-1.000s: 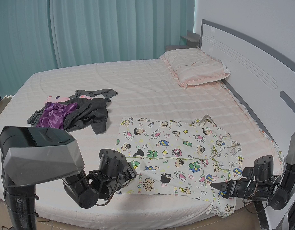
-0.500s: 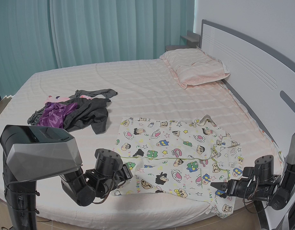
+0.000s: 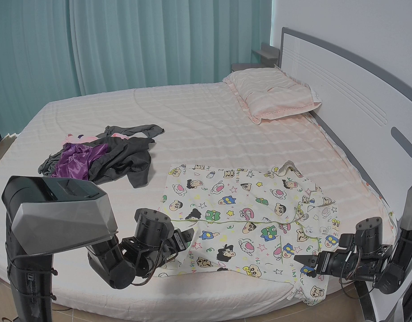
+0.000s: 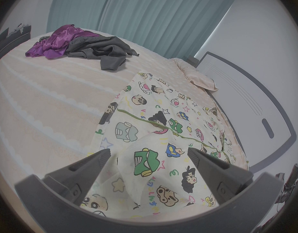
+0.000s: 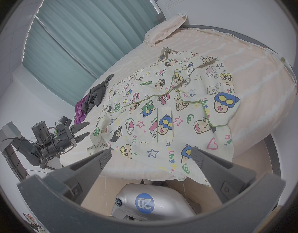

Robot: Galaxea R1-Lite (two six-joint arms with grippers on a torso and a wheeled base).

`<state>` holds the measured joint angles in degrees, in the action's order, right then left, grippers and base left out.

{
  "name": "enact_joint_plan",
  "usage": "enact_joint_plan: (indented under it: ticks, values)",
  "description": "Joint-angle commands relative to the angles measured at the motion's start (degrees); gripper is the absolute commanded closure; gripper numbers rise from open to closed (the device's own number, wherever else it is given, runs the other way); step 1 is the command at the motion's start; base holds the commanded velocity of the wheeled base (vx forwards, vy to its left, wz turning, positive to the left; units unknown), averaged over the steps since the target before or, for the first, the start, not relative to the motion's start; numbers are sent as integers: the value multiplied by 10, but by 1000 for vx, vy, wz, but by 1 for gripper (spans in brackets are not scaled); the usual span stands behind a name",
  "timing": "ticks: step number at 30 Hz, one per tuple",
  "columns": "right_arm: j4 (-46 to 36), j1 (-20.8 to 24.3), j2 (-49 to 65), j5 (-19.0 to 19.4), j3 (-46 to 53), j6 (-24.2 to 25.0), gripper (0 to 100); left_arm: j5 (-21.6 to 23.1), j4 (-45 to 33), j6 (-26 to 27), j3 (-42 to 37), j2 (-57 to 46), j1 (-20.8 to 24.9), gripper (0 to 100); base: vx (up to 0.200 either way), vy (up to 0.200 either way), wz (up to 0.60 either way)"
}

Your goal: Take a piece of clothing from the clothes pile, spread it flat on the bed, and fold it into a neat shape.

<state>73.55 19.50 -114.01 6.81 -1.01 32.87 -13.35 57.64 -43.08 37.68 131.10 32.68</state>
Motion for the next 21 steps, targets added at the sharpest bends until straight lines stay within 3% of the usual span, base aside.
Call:
enact_joint_plan:
  ticks: [1, 7, 12, 21]
  values:
    - [0, 0, 0, 0, 9, 0, 0, 0, -1, -2, 3, 4, 0, 0, 0, 0, 0]
    - [0, 0, 0, -1, 9, 0, 0, 4, -4, -54, -8, 8, 0, 0, 0, 0, 0]
    - [0, 0, 0, -1, 9, 0, 0, 47, -9, -107, -9, 9, 0, 0, 0, 0, 0]
    - [0, 0, 0, -1, 9, 0, 0, 46, -10, -109, 10, 28, -5, 0, 0, 0, 0]
